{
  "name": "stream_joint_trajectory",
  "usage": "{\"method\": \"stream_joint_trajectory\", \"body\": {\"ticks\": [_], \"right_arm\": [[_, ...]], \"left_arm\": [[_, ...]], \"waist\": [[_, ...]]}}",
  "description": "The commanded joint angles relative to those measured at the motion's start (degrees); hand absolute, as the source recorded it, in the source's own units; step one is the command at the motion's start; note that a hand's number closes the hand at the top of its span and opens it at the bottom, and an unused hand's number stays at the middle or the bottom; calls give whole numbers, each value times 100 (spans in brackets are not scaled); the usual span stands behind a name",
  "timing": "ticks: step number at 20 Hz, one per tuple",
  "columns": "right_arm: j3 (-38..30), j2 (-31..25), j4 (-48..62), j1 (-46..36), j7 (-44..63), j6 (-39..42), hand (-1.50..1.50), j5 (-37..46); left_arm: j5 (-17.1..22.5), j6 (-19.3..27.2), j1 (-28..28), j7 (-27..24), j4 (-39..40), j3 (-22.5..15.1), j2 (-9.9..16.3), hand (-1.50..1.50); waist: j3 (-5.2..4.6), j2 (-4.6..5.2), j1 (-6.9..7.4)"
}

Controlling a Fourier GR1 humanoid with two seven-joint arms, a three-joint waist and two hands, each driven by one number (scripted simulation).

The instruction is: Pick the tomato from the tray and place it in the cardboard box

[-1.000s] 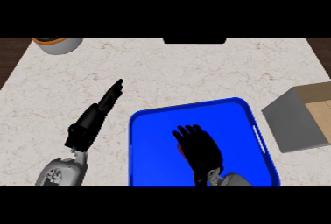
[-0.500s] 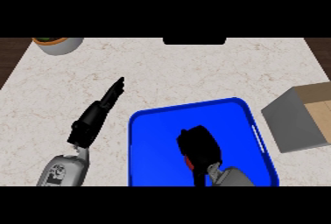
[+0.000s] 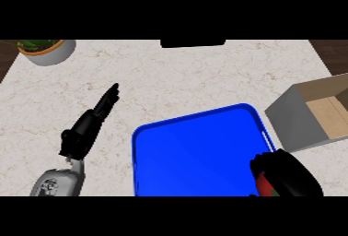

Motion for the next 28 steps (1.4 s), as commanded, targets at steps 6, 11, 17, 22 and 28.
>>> {"method": "stream_joint_trajectory", "body": {"ticks": [6,11,17,22,28], "right_arm": [[-2355,-1483,-1038,2157,-2177,-1849,150,-1838],[-3609,-1813,-1765,3259,-3254,-1599,150,-3301],[-5147,-1596,-2516,4050,-3826,-810,150,-5191],[-6611,-1290,-2501,4508,-3714,81,150,-6522],[-7836,-1630,-2132,3986,-2676,808,150,-7337]], "left_arm": [[132,-138,62,74,-111,166,164,0],[-22,-6,-34,-124,160,141,73,0],[-6,-24,-93,49,7,201,144,0],[46,-79,213,-57,-78,45,-4,0],[15,-176,-452,162,214,49,-35,0]], "waist": [[-5,7,-35],[-15,6,-95],[-25,-23,-173],[-26,25,73],[-22,84,282]]}}
